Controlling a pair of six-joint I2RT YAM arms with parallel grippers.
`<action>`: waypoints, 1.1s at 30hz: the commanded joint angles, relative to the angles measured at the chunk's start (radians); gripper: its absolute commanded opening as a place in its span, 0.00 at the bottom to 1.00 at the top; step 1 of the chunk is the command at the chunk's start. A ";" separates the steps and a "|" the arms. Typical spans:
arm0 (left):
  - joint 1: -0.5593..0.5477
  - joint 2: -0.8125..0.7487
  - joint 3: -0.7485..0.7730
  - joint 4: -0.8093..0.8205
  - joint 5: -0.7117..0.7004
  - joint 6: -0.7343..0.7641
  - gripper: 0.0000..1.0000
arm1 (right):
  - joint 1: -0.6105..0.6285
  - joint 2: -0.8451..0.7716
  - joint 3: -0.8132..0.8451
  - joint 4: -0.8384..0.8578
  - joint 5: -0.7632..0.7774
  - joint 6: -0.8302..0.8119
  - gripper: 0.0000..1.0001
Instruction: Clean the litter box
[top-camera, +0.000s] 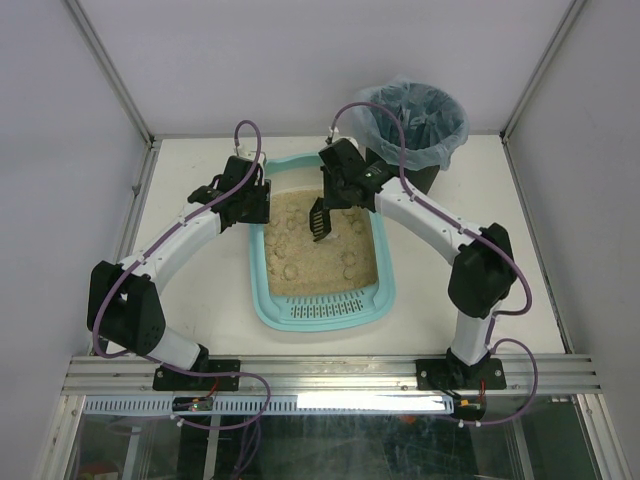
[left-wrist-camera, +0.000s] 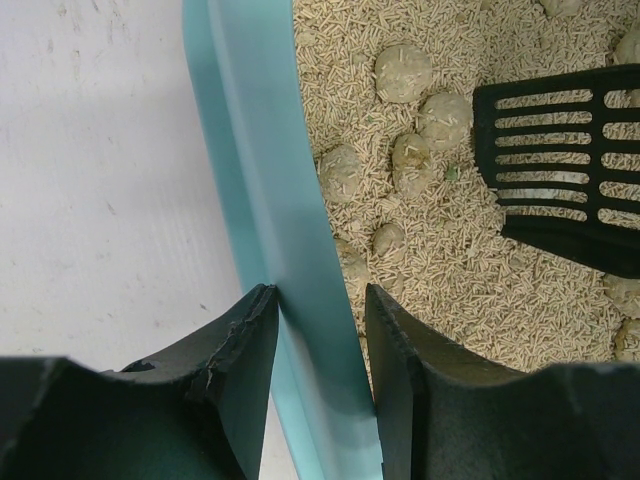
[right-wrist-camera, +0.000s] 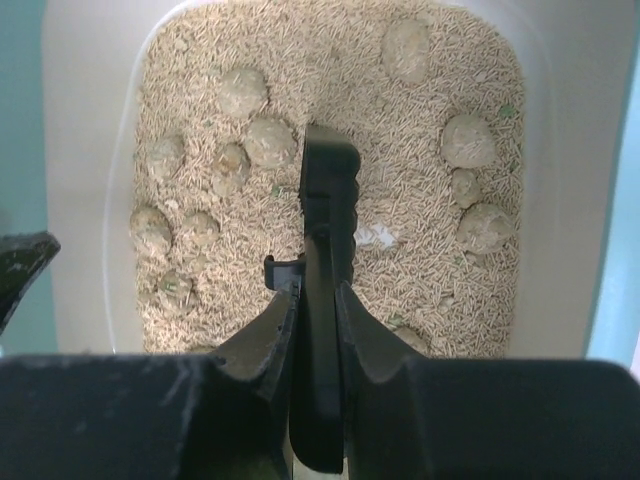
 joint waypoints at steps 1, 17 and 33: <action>0.006 -0.012 0.002 0.033 0.023 0.015 0.40 | -0.016 0.061 -0.019 0.042 0.028 0.077 0.00; 0.006 -0.005 0.004 0.033 0.036 0.017 0.40 | -0.026 0.196 -0.038 0.116 -0.098 0.139 0.00; 0.006 0.005 0.004 0.033 0.038 0.018 0.39 | -0.016 0.065 -0.319 0.417 -0.265 0.228 0.00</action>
